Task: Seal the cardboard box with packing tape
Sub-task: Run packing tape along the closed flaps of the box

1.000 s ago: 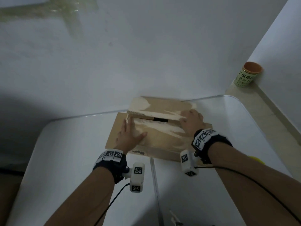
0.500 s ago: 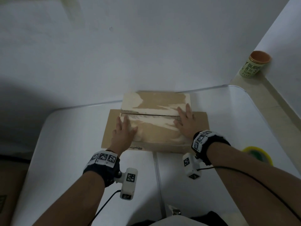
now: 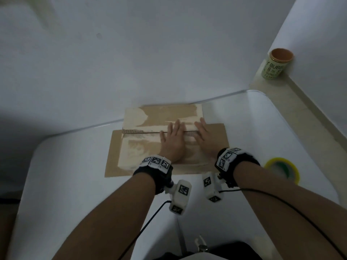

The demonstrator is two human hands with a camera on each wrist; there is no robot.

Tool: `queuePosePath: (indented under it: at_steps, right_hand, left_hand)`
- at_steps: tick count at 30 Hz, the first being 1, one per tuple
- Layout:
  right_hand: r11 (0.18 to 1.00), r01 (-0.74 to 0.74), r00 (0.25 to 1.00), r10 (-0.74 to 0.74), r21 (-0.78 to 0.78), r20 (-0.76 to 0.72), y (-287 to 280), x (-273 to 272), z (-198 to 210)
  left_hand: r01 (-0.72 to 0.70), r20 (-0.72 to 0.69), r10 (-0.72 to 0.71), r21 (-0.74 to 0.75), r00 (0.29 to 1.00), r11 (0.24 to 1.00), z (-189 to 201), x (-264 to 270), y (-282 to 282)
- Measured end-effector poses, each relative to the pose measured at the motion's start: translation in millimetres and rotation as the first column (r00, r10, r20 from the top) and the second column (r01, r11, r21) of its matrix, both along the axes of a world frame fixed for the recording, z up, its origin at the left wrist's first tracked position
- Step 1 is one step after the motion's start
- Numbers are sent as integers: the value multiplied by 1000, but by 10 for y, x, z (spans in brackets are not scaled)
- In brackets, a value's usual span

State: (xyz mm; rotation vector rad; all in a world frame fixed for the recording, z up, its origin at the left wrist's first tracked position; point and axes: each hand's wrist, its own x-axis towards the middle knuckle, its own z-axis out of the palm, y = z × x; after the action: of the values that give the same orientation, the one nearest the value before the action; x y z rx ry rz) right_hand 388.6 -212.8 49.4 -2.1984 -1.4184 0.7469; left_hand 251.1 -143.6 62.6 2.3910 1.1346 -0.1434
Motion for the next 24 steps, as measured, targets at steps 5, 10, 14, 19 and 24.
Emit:
queuePosePath:
  at_steps: [5, 10, 14, 19, 24]
  right_hand:
    - [799, 601, 797, -597, -18, 94, -917, 388, -310]
    - [569, 793, 607, -711, -216, 356, -1728, 663, -545]
    - [555, 727, 687, -569, -405, 453, -2015, 767, -656]
    - [581, 684, 729, -518, -442, 447, -2049, 956, -552]
    - [648, 651, 754, -495, -395, 432, -1837, 1154, -469]
  left_hand:
    - [-163, 46, 162, 22, 986, 986, -66, 248, -9]
    - [-243, 85, 236, 84, 968, 966, -132, 408, -51]
    - [-241, 87, 231, 130, 969, 962, -192, 412, -78]
    - [-231, 73, 222, 141, 972, 963, -196, 417, -55]
    - [-231, 80, 222, 129, 972, 964, -161, 400, -53]
